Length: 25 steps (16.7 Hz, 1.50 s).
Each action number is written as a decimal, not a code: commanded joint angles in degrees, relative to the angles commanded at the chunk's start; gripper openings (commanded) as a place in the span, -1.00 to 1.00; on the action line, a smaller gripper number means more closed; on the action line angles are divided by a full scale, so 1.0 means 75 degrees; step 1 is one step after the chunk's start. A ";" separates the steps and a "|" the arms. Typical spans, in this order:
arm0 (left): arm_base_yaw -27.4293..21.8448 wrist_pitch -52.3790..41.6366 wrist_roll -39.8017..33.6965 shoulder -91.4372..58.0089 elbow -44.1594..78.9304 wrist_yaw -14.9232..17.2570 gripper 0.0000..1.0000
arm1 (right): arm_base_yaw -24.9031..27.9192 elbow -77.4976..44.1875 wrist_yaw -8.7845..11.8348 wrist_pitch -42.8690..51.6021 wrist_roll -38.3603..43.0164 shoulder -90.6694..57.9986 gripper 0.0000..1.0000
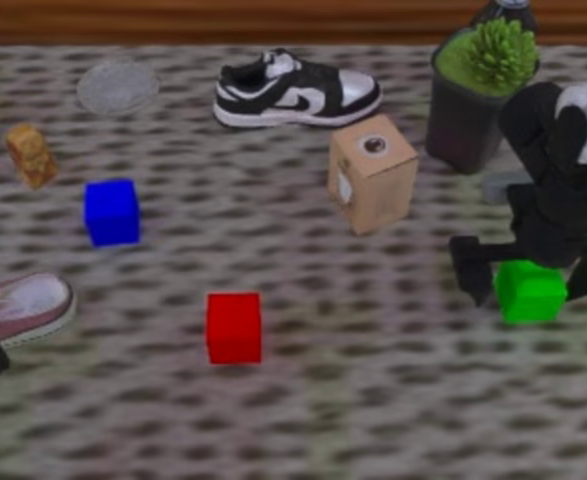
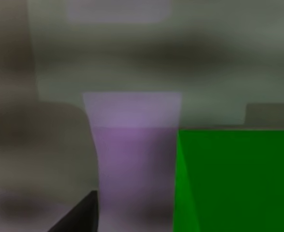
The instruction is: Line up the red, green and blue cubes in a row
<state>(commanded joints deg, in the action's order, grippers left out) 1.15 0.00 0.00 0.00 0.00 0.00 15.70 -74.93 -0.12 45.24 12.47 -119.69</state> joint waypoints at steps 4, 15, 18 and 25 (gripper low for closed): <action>0.0000 0.0000 0.0000 0.0000 0.0000 0.0000 1.00 | 0.0000 0.0000 0.0000 0.0000 0.0000 0.0000 0.55; 0.0000 0.0000 0.0000 0.0000 0.0000 0.0000 1.00 | 0.0000 0.0000 0.0000 0.0000 0.0000 0.0000 -1.00; 0.0000 0.0000 0.0000 0.0000 0.0000 0.0000 1.00 | 0.0000 0.0000 0.0000 0.0000 0.0000 0.0000 -1.00; 0.0000 0.0000 0.0000 0.0000 0.0000 0.0000 1.00 | -0.0003 -0.0104 -0.0008 0.0138 -0.0001 0.0068 -1.00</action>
<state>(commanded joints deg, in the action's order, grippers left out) 1.15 0.00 0.00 0.00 0.00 0.00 15.68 -75.71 -0.18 46.27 12.46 -119.18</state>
